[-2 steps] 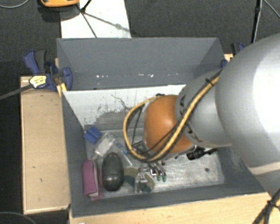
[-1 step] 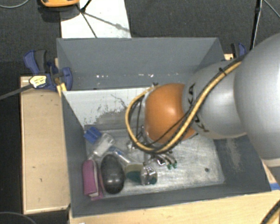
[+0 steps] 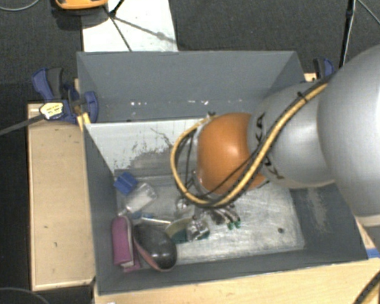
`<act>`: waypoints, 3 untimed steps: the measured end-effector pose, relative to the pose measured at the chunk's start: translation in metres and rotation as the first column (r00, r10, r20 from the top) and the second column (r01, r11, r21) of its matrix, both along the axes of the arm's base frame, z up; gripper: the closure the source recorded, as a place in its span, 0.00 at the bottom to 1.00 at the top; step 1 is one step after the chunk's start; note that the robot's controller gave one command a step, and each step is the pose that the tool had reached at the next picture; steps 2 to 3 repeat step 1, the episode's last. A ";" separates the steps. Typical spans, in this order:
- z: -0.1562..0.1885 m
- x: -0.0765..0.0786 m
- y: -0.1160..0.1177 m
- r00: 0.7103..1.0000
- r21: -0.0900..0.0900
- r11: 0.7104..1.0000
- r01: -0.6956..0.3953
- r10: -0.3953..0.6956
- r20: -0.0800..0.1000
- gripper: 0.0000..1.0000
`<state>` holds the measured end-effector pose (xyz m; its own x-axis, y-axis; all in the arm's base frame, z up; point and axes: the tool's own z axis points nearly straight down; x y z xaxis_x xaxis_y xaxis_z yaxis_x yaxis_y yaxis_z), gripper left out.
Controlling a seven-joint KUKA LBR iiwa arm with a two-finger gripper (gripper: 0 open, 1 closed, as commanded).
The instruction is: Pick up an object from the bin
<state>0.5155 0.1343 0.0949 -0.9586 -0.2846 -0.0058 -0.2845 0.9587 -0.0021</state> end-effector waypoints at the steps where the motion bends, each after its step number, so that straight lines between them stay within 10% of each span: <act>1: 0.136 0.011 -0.002 1.000 0.003 1.000 -0.006 0.006 0.004 1.00; 3: 0.136 0.011 -0.002 1.000 0.003 1.000 -0.006 0.006 0.004 1.00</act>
Offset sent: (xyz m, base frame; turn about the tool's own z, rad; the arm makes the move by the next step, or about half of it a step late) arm 0.0085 -0.0018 0.1307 -0.0098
